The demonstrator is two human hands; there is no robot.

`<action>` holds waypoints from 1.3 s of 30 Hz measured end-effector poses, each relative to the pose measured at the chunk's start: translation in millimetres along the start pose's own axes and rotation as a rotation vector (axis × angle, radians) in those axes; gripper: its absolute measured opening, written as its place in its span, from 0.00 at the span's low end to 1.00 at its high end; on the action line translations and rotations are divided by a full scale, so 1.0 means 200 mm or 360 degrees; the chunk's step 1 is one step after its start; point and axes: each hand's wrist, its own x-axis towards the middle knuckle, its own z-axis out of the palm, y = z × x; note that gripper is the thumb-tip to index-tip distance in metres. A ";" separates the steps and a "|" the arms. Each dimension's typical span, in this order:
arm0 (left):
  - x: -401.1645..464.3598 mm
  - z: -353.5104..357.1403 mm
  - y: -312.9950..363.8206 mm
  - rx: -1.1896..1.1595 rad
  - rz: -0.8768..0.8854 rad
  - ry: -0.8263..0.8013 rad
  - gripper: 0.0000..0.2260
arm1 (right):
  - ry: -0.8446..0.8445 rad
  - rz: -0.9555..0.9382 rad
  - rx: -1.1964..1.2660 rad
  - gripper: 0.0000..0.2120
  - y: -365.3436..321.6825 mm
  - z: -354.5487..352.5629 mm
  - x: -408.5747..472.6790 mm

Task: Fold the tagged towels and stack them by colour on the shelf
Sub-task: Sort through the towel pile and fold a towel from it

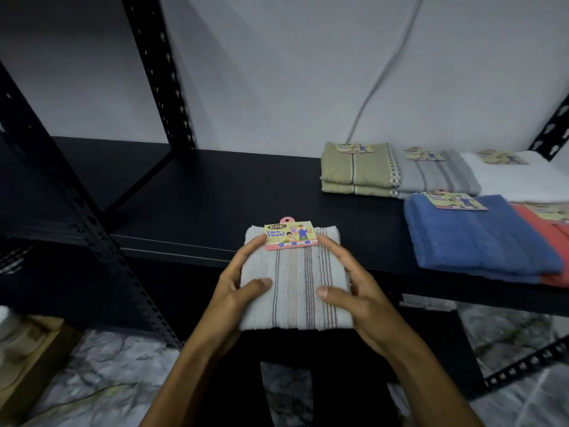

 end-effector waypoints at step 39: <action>1.61 1.17 0.21 0.1542 0.0204 -0.0404 0.30 | 0.0964 0.0365 -0.1435 0.24 -0.62 -1.40 0.71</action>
